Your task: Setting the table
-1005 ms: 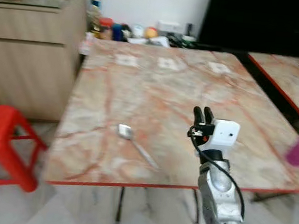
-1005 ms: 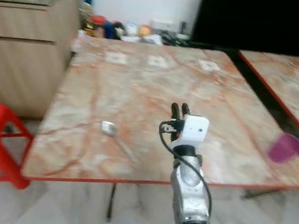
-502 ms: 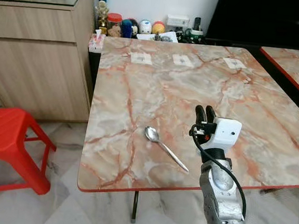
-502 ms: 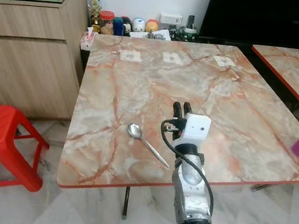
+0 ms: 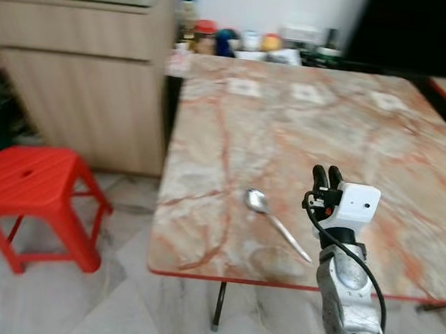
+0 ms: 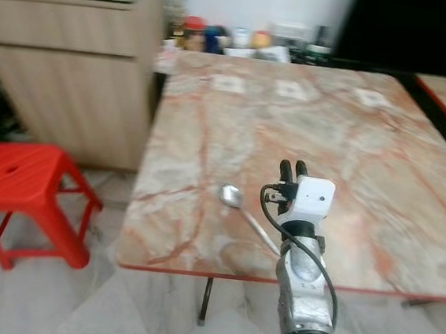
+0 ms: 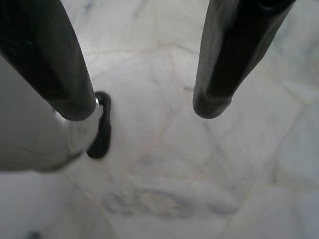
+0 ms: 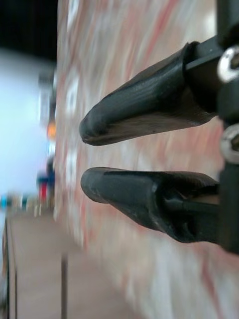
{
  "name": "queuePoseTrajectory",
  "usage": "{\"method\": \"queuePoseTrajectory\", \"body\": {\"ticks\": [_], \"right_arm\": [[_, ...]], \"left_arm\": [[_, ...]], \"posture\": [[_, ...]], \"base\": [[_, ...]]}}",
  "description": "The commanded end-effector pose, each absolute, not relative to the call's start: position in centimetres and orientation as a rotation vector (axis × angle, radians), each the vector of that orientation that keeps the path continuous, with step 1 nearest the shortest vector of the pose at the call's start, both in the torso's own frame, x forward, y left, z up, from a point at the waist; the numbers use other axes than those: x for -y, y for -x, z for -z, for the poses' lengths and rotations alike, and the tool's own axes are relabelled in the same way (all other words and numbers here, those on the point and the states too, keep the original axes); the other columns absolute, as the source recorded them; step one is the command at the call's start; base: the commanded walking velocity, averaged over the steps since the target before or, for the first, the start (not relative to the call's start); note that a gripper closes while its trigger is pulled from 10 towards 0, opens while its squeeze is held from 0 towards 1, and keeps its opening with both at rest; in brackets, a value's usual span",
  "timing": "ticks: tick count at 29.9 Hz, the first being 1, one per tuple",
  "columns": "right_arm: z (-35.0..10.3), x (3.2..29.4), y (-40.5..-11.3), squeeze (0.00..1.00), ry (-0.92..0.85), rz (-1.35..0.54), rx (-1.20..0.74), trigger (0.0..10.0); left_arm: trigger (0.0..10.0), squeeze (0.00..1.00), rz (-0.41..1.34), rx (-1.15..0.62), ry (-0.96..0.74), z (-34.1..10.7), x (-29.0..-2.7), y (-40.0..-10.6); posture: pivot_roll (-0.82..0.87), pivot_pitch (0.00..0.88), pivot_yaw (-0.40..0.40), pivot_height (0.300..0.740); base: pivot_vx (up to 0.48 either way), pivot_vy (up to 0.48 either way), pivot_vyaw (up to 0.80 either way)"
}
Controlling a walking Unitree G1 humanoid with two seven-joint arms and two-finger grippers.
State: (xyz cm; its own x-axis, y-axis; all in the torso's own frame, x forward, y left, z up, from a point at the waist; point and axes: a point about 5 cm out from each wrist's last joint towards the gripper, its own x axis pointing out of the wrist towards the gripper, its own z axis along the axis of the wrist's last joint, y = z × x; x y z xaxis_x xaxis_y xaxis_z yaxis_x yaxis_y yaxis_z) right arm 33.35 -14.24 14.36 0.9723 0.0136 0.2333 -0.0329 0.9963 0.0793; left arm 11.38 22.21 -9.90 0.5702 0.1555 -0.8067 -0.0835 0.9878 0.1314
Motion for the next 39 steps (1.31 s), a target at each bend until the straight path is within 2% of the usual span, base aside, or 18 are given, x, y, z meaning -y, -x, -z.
{"method": "queuePoseTrajectory", "body": {"ticks": [1,9,17,25,26,27,28,36,37,38,39], "right_arm": [[-14.3,14.6,-33.3,0.0,-0.077,-0.017,0.233,10.0],[-13.8,15.3,-33.3,0.0,-0.082,0.03,0.207,10.0],[-11.9,17.0,-32.8,0.0,-0.069,0.16,0.054,10.0],[-10.5,16.9,-32.2,0.0,-0.03,-0.022,-0.085,10.0],[-10.5,16.7,-32.2,0.9,-0.024,-0.09,-0.09,10.0],[-10.5,16.7,-32.2,0.9,-0.024,-0.09,-0.09,10.0],[-10.5,16.7,-32.2,1.0,-0.011,-0.102,-0.096,10.0],[-11.1,17.3,-32.9,1.0,0.002,-0.089,-0.118,10.0],[-11.0,17.3,-32.9,0.57,-0.007,-0.091,-0.127,10.0],[-11.0,17.4,-32.9,0.05,-0.017,-0.095,-0.141,10.0],[-11.0,17.4,-32.9,0.05,-0.017,-0.095,-0.141,10.0]], "left_arm": [[10.0,0.0,-0.137,-0.998,-0.068,10.4,-21.8,-10.2],[10.0,0.0,-0.136,-0.999,-0.071,10.3,-21.9,-10.3],[10.0,0.0,-0.133,-1.0,-0.071,10.4,-21.8,-10.3],[10.0,0.0,-0.129,-1.003,-0.072,10.4,-21.8,-10.3],[10.0,0.0,-0.128,-1.003,-0.072,10.4,-21.8,-10.3],[10.0,0.0,-0.128,-1.003,-0.072,10.4,-21.8,-10.3],[10.0,0.0,-0.128,-1.003,-0.072,10.4,-21.8,-10.3],[10.0,0.0,-0.128,-1.002,-0.073,10.4,-21.8,-10.3],[10.0,0.0,-0.128,-1.002,-0.073,10.4,-21.8,-10.3],[10.0,0.0,-0.128,-1.003,-0.072,10.4,-21.8,-10.3],[10.0,0.0,-0.128,-1.003,-0.072,10.4,-21.8,-10.3]], "posture": [[0.06,0.11,-0.034,0.74],[0.06,0.118,-0.033,0.74],[0.06,0.12,-0.035,0.74],[0.05,0.118,-0.034,0.74],[0.05,0.116,-0.035,0.74],[0.05,0.116,-0.035,0.74],[0.05,0.115,-0.035,0.74],[0.05,0.109,-0.036,0.74],[0.05,0.109,-0.036,0.74],[0.06,0.107,-0.035,0.74],[0.06,0.107,-0.035,0.74]], "base": [[0.0,0.0,0.75],[0.0,0.0,0.23],[0.0,0.0,0.0],[0.0,0.0,0.0],[0.0,0.0,0.0],[0.0,0.0,0.0],[0.0,0.0,0.0],[0.0,0.0,0.0],[0.0,0.0,0.0],[0.0,0.0,0.0],[0.0,0.0,0.0]]}}
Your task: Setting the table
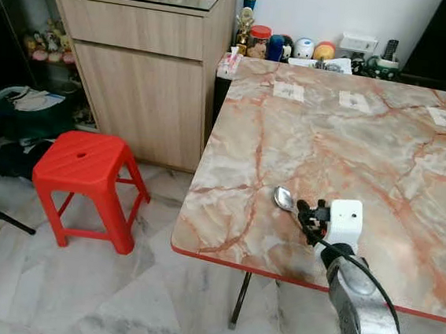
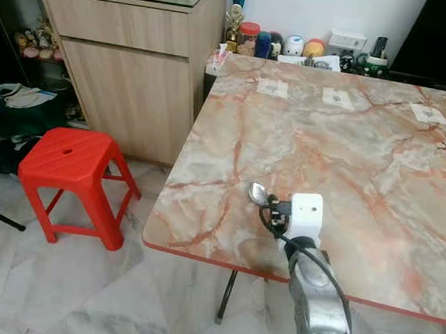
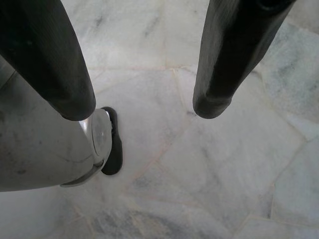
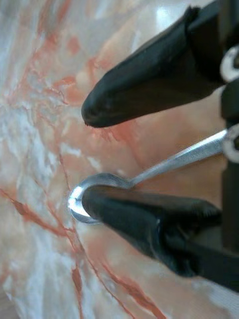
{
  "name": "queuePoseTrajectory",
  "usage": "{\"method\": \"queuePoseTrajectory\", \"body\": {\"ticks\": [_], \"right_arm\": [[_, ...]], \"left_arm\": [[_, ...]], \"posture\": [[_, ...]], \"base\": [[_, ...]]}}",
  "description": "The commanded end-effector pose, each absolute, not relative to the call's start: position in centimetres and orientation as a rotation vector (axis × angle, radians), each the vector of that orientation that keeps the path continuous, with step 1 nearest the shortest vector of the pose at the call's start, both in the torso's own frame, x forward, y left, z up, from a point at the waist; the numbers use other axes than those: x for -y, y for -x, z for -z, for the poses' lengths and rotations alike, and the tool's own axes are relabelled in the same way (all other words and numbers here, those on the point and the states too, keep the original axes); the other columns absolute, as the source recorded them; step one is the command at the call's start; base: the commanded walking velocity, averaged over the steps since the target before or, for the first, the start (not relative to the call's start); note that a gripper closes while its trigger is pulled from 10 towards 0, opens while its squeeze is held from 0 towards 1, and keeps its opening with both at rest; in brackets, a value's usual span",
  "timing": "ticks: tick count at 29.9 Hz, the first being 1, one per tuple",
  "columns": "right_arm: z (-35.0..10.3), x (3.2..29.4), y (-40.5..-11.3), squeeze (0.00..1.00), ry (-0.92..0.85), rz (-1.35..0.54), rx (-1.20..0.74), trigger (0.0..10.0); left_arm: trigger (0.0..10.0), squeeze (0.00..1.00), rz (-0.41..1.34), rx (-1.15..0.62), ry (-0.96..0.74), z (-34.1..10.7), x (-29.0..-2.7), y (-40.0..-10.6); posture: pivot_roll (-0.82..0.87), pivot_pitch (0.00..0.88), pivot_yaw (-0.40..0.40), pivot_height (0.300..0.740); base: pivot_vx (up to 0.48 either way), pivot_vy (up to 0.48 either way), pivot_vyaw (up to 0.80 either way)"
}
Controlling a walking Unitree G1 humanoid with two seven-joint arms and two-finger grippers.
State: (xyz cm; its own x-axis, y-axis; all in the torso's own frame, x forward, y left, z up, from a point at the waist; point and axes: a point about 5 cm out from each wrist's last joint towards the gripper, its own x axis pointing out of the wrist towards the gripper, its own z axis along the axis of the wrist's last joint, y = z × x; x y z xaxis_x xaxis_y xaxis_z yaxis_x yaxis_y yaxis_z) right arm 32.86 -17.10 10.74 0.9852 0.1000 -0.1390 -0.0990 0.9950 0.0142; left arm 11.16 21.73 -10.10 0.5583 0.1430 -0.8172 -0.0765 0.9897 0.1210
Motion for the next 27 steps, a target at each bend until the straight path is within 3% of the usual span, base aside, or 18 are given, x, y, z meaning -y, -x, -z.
{"method": "queuePoseTrajectory", "body": {"ticks": [1,11,27], "right_arm": [[-10.8,17.5,-32.8,0.0,-0.024,-0.103,-0.158,10.0],[-9.4,19.2,-33.2,0.0,-0.079,-0.134,-0.245,10.0],[-8.9,18.6,-34.1,0.0,-0.132,-0.208,-0.266,10.0]], "left_arm": [[10.0,0.0,-0.128,-1.003,-0.072,10.4,-21.8,-10.3],[10.0,0.0,-0.122,-1.007,-0.08,10.4,-21.8,-10.2],[10.0,0.0,-0.119,-1.008,-0.083,10.4,-21.9,-10.2]], "posture": [[0.06,0.107,-0.035,0.74],[0.07,0.091,-0.026,0.74],[0.07,0.094,-0.021,0.74]], "base": [[0.0,0.0,0.0],[0.0,0.0,0.0],[0.0,0.0,0.0]]}}
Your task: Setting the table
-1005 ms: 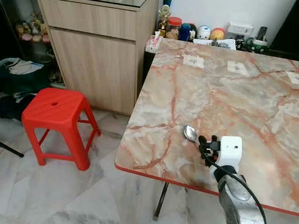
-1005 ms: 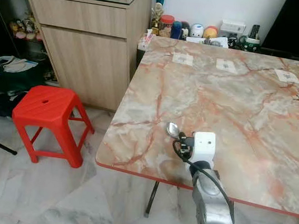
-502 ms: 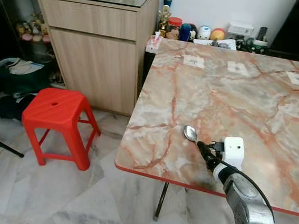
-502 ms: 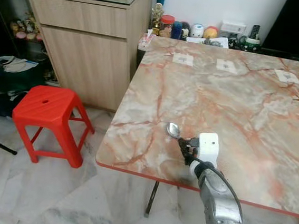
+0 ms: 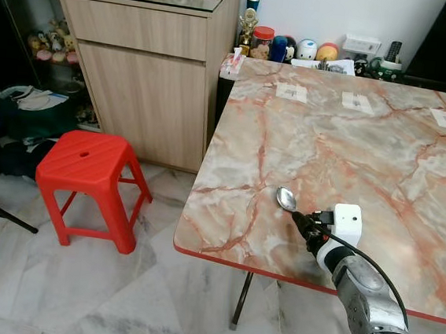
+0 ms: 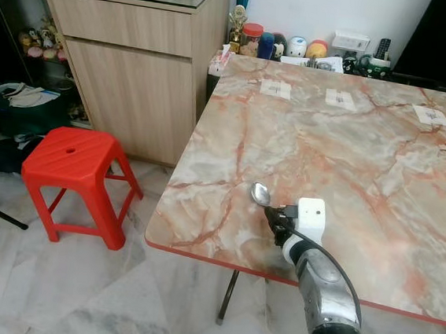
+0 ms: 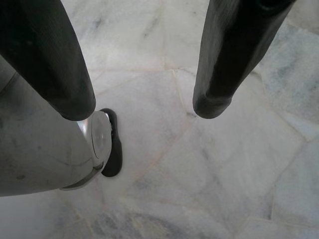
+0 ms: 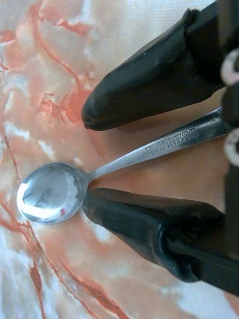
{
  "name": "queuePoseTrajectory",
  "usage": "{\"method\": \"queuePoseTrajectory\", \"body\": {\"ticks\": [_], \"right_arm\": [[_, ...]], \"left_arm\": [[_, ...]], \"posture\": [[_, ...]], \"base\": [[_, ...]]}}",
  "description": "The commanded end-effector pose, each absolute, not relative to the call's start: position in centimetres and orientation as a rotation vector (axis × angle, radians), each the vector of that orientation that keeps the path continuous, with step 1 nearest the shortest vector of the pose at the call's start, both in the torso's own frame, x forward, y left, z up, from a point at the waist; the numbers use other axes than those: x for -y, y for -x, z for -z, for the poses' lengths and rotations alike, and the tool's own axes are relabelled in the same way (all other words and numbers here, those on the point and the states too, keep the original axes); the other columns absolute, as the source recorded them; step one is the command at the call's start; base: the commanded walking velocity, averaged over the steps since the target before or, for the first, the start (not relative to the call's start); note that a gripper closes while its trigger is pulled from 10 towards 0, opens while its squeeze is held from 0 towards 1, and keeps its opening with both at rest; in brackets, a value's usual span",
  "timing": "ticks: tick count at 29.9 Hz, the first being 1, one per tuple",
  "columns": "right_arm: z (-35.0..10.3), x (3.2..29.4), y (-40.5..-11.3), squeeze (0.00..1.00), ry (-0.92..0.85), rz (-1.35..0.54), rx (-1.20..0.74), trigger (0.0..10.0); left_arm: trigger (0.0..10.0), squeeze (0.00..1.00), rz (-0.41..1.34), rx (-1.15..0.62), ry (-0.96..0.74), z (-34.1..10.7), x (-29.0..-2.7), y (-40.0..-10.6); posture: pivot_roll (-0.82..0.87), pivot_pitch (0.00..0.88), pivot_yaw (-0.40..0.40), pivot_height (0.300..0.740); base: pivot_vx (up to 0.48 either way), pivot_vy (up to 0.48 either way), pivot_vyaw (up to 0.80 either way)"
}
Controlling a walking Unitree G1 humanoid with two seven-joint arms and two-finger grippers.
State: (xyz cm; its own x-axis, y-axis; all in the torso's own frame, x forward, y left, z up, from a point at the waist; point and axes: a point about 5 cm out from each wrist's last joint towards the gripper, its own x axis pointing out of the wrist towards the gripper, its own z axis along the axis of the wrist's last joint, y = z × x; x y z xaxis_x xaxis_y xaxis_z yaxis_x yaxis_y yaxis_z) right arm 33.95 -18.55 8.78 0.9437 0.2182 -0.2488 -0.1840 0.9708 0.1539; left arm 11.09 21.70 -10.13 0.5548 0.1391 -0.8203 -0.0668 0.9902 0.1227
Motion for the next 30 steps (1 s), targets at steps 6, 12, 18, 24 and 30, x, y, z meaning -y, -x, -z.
{"method": "queuePoseTrajectory", "body": {"ticks": [6,12,18,24,30], "right_arm": [[-8.8,18.6,-34.4,0.0,-0.132,-0.206,-0.269,10.0],[-9.0,18.2,-35.0,0.0,-0.132,-0.25,-0.254,10.0],[-9.0,17.9,-35.3,0.0,-0.106,-0.269,-0.277,10.0],[-8.7,17.7,-35.3,0.0,-0.09,-0.276,-0.293,10.0],[-8.3,17.8,-35.2,0.0,-0.082,-0.274,-0.31,10.0]], "left_arm": [[10.0,0.0,-0.121,-1.009,-0.081,10.4,-21.9,-10.2],[10.0,0.0,-0.123,-1.008,-0.079,10.4,-21.9,-10.2],[10.0,0.0,-0.123,-1.009,-0.076,10.4,-21.9,-10.2],[10.0,0.0,-0.123,-1.009,-0.072,10.4,-21.8,-10.1],[10.0,0.0,-0.123,-1.012,-0.069,10.4,-21.7,-10.1]], "posture": [[0.07,0.099,-0.022,0.74],[0.07,0.101,-0.022,0.74],[0.07,0.109,-0.025,0.74],[0.07,0.114,-0.028,0.74],[0.07,0.116,-0.029,0.74]], "base": [[0.0,0.0,0.0],[0.0,0.0,0.0],[0.0,0.0,0.0],[0.0,0.0,0.0],[0.0,0.0,0.0]]}}
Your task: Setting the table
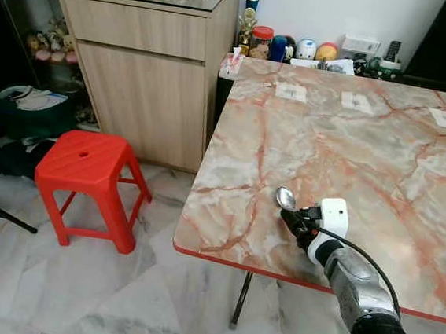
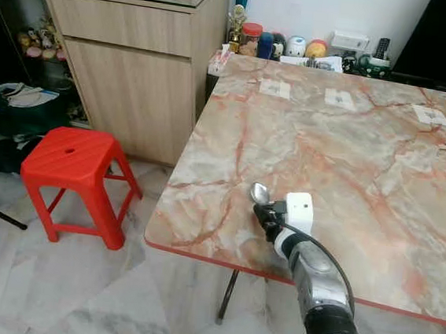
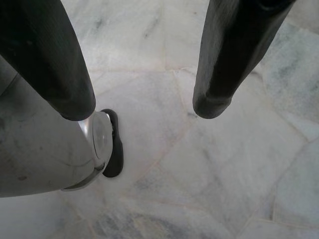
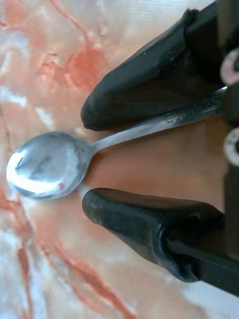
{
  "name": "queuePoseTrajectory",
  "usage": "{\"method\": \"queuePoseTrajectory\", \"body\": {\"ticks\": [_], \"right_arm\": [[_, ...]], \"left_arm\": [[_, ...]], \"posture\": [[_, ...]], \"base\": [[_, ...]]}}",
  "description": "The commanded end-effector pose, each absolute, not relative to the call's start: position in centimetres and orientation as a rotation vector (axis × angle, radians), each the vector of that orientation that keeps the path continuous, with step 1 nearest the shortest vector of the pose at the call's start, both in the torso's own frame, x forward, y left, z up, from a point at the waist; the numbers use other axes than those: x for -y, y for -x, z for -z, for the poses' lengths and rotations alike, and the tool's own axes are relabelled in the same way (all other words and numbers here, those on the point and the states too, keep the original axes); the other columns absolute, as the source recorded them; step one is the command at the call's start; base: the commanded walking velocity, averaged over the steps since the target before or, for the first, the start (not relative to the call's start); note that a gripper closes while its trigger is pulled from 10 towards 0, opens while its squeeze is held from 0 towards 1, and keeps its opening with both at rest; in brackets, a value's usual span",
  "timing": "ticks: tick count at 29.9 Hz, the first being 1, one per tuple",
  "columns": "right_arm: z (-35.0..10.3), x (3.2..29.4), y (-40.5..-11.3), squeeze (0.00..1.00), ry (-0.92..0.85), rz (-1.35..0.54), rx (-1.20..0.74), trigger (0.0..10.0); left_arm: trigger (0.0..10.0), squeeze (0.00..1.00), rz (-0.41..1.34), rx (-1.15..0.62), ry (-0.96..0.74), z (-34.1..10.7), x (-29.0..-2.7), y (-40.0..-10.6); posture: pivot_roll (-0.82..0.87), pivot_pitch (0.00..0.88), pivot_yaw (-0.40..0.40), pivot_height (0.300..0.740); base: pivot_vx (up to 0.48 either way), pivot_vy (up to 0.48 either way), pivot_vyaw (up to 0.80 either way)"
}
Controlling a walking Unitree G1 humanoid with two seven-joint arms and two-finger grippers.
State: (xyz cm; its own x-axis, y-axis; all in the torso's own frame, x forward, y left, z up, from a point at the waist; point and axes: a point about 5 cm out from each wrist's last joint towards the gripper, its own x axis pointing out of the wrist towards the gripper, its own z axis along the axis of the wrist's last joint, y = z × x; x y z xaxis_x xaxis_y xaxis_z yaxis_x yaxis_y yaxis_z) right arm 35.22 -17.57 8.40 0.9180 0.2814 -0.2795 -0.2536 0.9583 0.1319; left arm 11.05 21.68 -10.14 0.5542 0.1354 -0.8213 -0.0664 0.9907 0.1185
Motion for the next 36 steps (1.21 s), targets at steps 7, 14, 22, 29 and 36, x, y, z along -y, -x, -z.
{"method": "queuePoseTrajectory", "body": {"ticks": [7,14,22,29,36], "right_arm": [[-7.8,18.0,-35.1,0.0,-0.075,-0.254,-0.338,10.0],[-6.8,17.3,-34.7,0.0,-0.064,-0.288,-0.385,0.0],[-6.5,17.1,-34.5,0.0,-0.052,-0.296,-0.394,0.0],[-6.3,17.0,-34.5,0.0,-0.039,-0.3,-0.4,0.0],[-6.1,16.6,-34.4,0.0,-0.028,-0.311,-0.405,0.0]], "left_arm": [[10.0,0.0,-0.122,-1.014,-0.066,10.5,-21.7,-10.1],[10.0,0.0,-0.119,-1.017,-0.062,10.5,-21.7,-10.0],[10.0,0.0,-0.116,-1.021,-0.064,10.5,-21.7,-10.0],[10.0,0.0,-0.114,-1.021,-0.063,10.5,-21.7,-9.9],[10.0,0.0,-0.114,-1.019,-0.062,10.5,-21.6,-10.0]], "posture": [[0.07,0.118,-0.03,0.74],[0.07,0.119,-0.03,0.74],[0.08,0.119,-0.031,0.74],[0.08,0.118,-0.032,0.74],[0.08,0.125,-0.034,0.74]], "base": [[0.0,0.0,0.0],[0.0,0.0,0.0],[0.0,0.0,0.0],[0.0,0.0,0.0],[0.0,0.0,0.0]]}}
